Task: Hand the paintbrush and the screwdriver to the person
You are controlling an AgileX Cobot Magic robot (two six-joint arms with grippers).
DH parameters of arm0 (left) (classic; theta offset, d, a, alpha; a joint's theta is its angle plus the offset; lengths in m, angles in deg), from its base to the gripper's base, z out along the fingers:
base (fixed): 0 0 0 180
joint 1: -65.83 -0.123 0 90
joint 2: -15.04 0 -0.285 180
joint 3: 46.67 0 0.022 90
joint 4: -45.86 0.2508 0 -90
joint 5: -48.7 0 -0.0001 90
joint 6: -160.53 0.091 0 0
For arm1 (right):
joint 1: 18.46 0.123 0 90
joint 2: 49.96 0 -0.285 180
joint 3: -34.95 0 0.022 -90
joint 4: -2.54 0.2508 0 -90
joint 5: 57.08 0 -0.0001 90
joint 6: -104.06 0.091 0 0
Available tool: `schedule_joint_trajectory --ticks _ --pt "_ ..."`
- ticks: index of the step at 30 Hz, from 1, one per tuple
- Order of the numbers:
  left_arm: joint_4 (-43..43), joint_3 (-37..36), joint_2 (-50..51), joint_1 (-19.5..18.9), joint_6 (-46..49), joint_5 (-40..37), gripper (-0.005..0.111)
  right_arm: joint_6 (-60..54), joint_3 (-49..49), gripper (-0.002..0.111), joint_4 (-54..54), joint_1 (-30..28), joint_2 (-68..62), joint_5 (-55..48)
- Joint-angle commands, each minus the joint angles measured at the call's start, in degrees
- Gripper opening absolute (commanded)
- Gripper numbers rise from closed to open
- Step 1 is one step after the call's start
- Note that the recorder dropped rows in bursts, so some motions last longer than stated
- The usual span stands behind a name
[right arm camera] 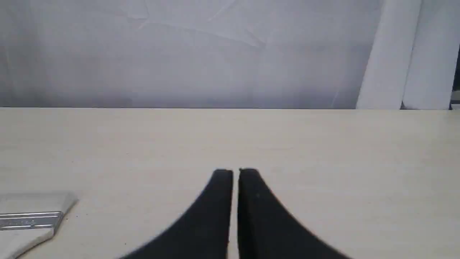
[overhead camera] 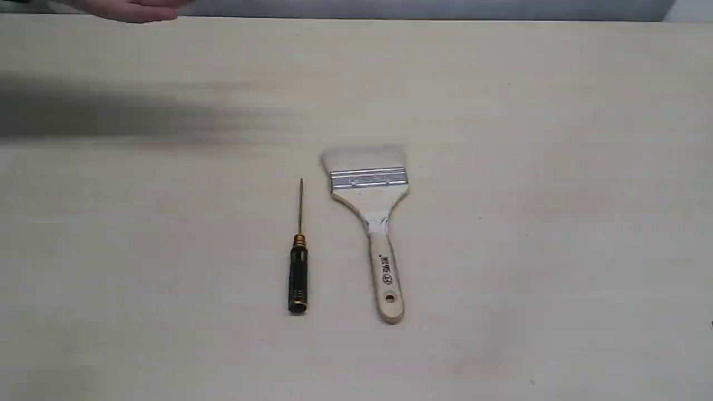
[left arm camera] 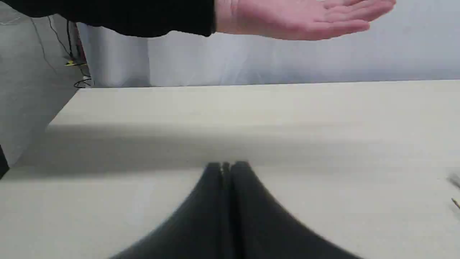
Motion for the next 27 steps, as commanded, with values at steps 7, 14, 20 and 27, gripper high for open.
schedule_joint_trajectory --ticks 7,14,20,27 --pt "-0.20 -0.12 -0.14 0.30 -0.12 0.33 0.000 -0.30 0.21 0.004 0.26 0.08 0.35 1.11" --pt "-0.20 -0.12 -0.14 0.30 -0.12 0.33 0.000 0.40 0.21 0.004 8.00 0.08 0.35 4.64" --pt "-0.20 -0.12 -0.14 0.30 -0.12 0.33 0.000 -0.10 0.21 0.004 11.56 0.08 0.35 5.11" --pt "-0.20 -0.12 -0.14 0.30 -0.12 0.45 0.000 0.40 0.21 0.004 20.53 0.18 0.35 9.37"
